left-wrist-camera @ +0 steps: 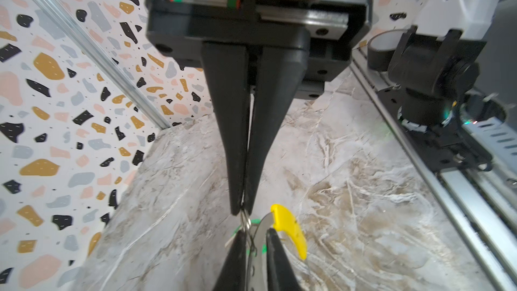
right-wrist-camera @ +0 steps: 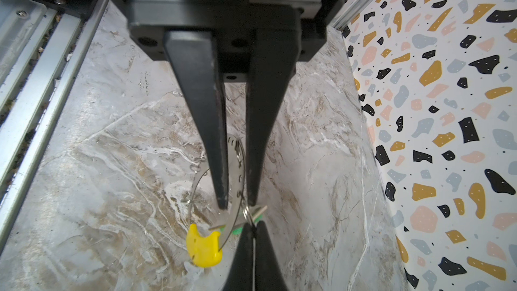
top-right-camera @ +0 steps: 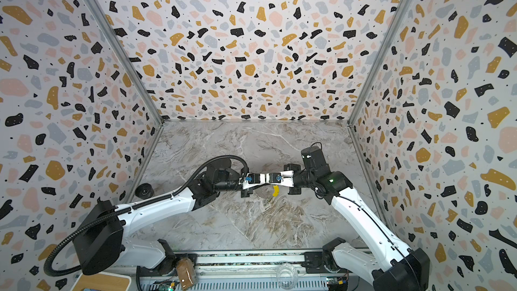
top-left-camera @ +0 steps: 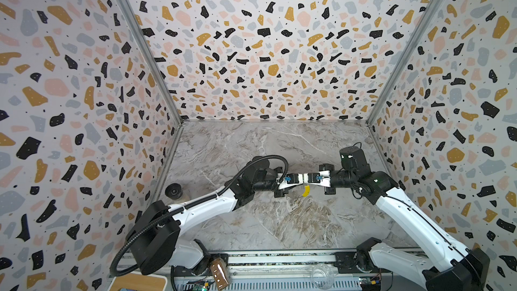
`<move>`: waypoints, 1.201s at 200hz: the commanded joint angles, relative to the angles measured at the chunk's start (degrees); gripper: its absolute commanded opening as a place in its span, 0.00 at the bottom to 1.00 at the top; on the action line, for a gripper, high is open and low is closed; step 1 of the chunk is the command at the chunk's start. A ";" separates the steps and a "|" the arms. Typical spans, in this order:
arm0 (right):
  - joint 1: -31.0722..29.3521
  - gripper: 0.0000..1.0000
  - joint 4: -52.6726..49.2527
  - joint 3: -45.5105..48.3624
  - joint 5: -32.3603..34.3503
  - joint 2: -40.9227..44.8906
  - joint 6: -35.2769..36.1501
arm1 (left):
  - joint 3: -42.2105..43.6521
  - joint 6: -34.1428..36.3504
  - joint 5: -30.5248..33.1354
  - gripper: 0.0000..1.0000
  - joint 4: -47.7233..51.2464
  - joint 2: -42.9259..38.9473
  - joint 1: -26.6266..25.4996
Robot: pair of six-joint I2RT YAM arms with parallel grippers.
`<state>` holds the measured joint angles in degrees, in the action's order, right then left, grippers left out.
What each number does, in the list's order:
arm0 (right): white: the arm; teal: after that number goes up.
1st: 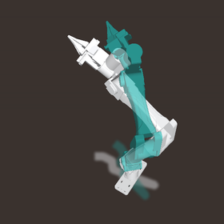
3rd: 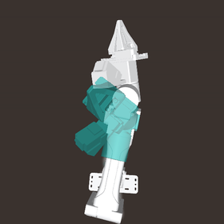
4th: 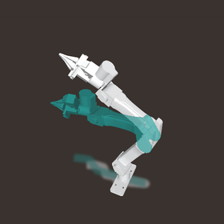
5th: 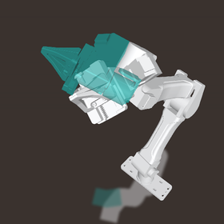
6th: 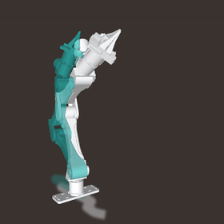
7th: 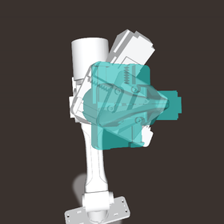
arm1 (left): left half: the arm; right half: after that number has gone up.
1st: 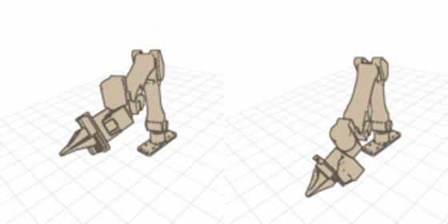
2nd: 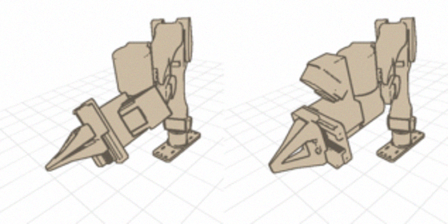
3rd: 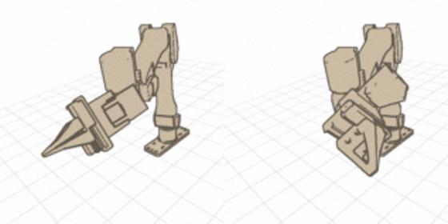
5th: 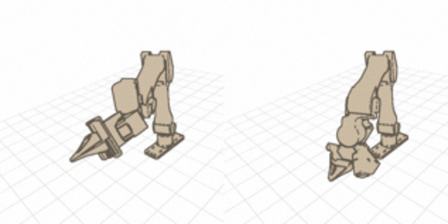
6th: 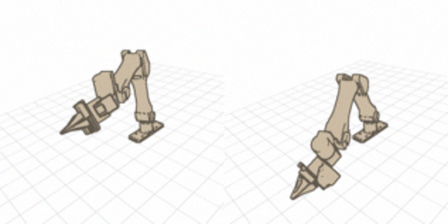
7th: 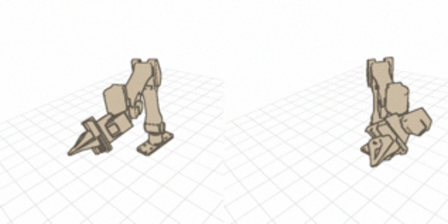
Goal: Remove the keys from the keyring
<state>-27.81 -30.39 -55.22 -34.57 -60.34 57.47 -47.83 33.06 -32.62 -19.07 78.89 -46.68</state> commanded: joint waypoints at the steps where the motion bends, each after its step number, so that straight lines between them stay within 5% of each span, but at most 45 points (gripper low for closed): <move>1: 0.04 0.01 0.06 -0.80 0.35 0.48 -2.05 | -1.18 2.92 4.06 0.24 -0.66 -3.39 -0.26; 106: 0.04 0.02 -4.39 -5.62 1.67 -2.61 -7.20 | 4.02 4.32 16.78 0.26 -8.48 -5.55 -4.56; 240: 0.05 0.02 -5.38 -7.36 2.75 -3.48 -8.19 | 1.18 4.47 21.34 0.22 -8.30 -1.30 -6.67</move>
<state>-27.81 -35.18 -60.12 -31.44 -64.12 50.19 -44.69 37.80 -12.43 -24.16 76.90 -52.86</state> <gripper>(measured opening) 0.048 0.234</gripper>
